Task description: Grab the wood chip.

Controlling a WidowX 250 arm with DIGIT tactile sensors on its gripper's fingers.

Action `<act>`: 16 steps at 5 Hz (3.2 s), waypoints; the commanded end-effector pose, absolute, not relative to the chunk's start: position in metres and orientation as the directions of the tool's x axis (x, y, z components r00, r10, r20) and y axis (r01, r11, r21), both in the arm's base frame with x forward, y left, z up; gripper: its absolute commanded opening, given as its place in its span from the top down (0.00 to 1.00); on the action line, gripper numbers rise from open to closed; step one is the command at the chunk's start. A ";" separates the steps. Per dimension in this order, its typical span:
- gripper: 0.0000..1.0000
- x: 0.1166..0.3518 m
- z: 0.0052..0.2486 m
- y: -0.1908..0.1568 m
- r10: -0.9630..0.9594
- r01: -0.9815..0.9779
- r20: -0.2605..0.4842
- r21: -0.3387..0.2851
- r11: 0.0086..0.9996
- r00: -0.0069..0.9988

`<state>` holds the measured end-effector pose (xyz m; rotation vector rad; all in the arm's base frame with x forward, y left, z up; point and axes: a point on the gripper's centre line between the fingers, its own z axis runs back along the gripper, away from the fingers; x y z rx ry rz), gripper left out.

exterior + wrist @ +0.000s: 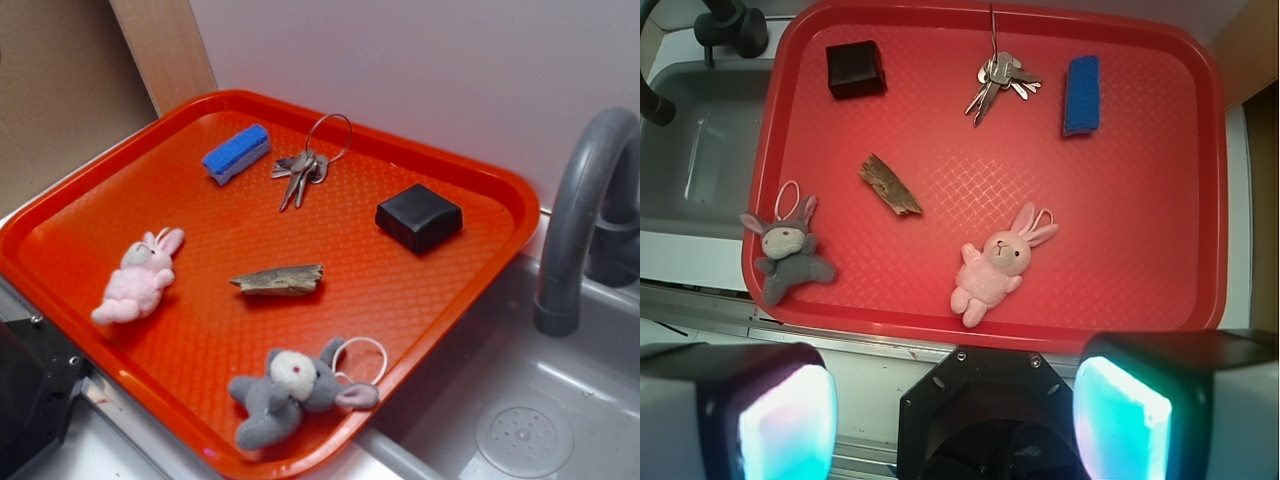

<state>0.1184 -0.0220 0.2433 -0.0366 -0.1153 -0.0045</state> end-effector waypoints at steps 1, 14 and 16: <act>0.00 0.118 0.243 -0.022 -0.002 0.007 0.115 -0.036 0.999 0.993; 1.00 0.211 0.025 -0.096 -0.680 0.677 0.029 0.072 0.732 0.732; 1.00 0.225 0.114 -0.055 -0.313 0.300 0.044 0.191 0.935 0.949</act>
